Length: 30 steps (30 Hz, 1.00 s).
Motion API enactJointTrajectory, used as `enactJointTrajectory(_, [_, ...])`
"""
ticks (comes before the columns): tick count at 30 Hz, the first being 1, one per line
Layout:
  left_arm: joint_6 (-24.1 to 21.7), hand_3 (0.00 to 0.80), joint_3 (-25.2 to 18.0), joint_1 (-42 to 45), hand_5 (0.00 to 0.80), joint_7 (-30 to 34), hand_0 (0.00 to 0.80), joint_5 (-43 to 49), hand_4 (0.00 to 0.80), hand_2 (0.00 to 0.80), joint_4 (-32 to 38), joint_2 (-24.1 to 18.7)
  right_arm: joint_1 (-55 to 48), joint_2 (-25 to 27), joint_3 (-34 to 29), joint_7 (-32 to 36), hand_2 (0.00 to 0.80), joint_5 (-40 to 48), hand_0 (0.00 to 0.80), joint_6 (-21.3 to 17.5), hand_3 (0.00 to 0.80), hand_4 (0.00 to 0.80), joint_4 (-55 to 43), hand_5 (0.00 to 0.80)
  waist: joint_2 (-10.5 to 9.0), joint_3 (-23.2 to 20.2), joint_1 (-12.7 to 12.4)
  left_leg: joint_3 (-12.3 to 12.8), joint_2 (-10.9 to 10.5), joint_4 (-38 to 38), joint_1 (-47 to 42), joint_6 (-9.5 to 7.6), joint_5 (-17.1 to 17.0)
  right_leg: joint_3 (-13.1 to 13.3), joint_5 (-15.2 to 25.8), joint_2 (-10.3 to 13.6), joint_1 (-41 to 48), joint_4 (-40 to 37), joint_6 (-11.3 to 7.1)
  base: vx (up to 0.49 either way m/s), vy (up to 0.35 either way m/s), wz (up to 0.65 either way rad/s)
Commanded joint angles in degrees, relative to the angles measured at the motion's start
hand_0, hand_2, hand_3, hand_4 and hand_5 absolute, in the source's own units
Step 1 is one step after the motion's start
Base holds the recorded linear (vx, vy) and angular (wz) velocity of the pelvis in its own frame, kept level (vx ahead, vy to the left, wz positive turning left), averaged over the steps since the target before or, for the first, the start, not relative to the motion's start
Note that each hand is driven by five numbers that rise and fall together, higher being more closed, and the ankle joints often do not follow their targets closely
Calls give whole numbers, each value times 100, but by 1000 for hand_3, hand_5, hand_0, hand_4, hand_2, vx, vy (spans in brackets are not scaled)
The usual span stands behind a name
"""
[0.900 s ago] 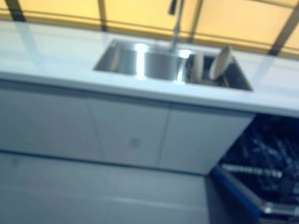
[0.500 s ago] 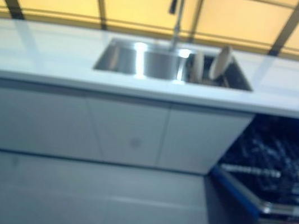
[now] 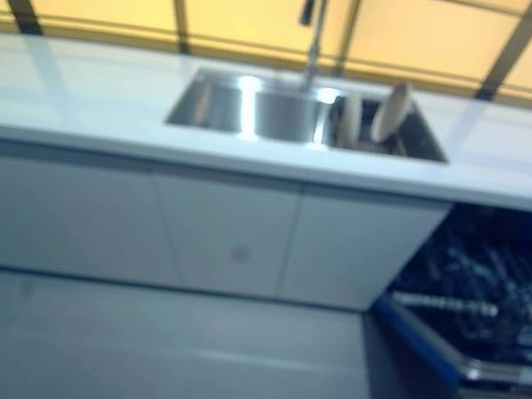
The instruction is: Take plates into dishwasher
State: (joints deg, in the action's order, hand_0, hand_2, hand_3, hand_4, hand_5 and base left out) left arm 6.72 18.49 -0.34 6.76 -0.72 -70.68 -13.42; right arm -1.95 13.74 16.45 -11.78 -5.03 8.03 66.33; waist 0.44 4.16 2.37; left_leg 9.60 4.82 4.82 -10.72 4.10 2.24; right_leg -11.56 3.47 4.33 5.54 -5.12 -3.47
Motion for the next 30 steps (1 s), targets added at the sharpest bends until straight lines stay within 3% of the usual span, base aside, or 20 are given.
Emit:
enactJointTrajectory(1, [113,0,44,-469,0,42,0,96,0,0,-159,146,603,-94,282,-55,0,21,0,72,0,0,238,0,-68,235,135,160,-499,10,152,-439,-14,234,-282,-155,73,284,-150,-43,-6,-1])
enactJointTrajectory(10, [108,0,117,-393,0,-101,0,75,0,0,-70,140,573,-64,305,-111,0,-38,0,81,0,0,232,0,22,320,174,126,-480,18,292,-392,-72,310,-187,-226,-4,133,-139,10,-60,-4])
enactJointTrajectory(15, [328,0,-57,-355,0,-252,0,-298,0,0,-123,139,500,-78,210,-258,0,-22,0,-25,0,0,252,0,76,299,229,27,-416,18,370,-351,-181,426,-367,-411,-101,348,-2,37,-101,1])
enactJointTrajectory(17, [415,0,-195,-382,0,-355,0,-384,0,0,-125,129,554,2,167,-288,0,22,0,-19,0,0,213,0,38,373,230,5,-388,-342,452,-322,-143,381,-440,-405,-158,495,97,-12,-86,8])
enactJointTrajectory(19, [465,0,-303,-391,0,-429,0,-371,0,0,-161,113,624,94,124,-334,0,74,0,47,0,0,196,0,-82,468,218,20,-437,-1273,733,-340,58,330,-460,-274,-228,621,226,-13,-90,11])
enactJointTrajectory(21, [472,0,-421,-373,0,-458,0,-461,0,0,-262,80,633,185,131,-363,0,67,0,152,0,0,174,0,-142,605,83,-300,-577,-2224,1339,-252,-190,319,-447,-230,-205,682,330,97,-79,4])
enactJointTrajectory(22, [470,0,-536,-294,0,-458,0,-596,0,0,-318,71,638,266,144,-306,0,-55,0,199,0,0,220,0,-99,755,-90,-441,-610,-2273,1790,-153,-584,477,-461,-310,-83,717,328,258,-12,-20])
enactJointTrajectory(24, [435,0,-668,-161,0,-454,0,-763,0,0,-356,83,666,320,120,-226,0,-220,0,154,0,0,325,0,-15,879,-257,-472,-601,-1882,2023,-110,-863,670,-525,-417,73,737,300,345,43,-49])
enactJointTrajectory(27, [387,0,-788,84,0,-450,0,-972,0,0,-482,135,705,347,83,-150,0,-314,0,43,0,0,467,0,142,985,-624,-902,-562,-768,2278,-3,-1519,1185,-851,-651,554,782,317,467,85,-89])
enactJointTrajectory(29, [360,0,-825,157,0,-441,0,-974,0,0,-523,156,673,364,28,-84,0,-381,0,-3,0,0,512,0,177,956,-707,-773,-457,-376,2342,35,-1635,1312,-1079,-683,794,843,329,402,98,-92])
enactJointTrajectory(30, [344,0,-846,176,0,-409,0,-970,0,0,-535,171,621,352,-13,-69,0,-450,0,-33,0,0,554,0,205,909,-727,-571,-369,-380,2381,35,-1624,1291,-1293,-657,932,950,317,372,135,-103])
